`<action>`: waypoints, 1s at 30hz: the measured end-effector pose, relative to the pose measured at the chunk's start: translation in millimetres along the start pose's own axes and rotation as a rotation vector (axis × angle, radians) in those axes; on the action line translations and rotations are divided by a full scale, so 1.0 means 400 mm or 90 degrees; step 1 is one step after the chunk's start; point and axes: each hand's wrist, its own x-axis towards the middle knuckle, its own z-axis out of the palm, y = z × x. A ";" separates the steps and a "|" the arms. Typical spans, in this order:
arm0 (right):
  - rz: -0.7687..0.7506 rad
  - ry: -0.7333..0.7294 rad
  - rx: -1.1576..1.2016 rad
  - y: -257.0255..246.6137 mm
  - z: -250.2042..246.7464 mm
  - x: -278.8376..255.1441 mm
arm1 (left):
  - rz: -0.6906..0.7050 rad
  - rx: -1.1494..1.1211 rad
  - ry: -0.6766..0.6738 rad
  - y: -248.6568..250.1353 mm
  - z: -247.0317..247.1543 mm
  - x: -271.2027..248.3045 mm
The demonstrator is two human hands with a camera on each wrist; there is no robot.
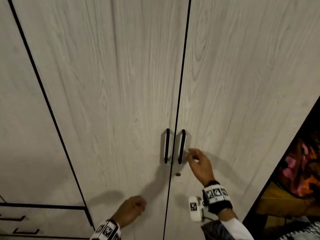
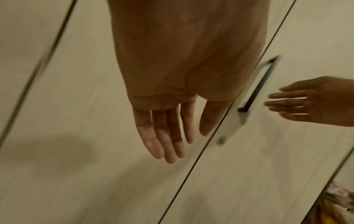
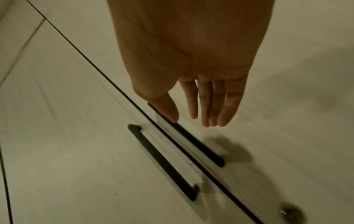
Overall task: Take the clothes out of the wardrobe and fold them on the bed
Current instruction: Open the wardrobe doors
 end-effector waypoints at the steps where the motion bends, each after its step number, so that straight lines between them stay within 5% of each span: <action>1: -0.008 0.010 0.018 -0.035 0.007 0.039 | 0.030 -0.014 0.015 0.046 0.002 0.040; 6: 0.060 -0.031 0.068 -0.121 0.043 0.115 | 0.116 -0.005 0.019 0.283 -0.022 0.077; 12: 0.037 -0.009 0.121 -0.110 0.066 0.049 | 0.128 -0.046 0.050 0.354 0.033 0.051; 19: -0.008 0.031 0.153 -0.114 0.023 -0.109 | 0.196 -0.099 0.182 0.444 0.040 0.035; 26: -0.011 0.084 0.180 -0.112 -0.095 -0.345 | 0.256 -0.068 0.157 0.554 0.122 -0.010; 30: 0.014 0.115 0.189 -0.114 -0.197 -0.475 | 0.372 -0.022 0.019 0.590 0.188 -0.067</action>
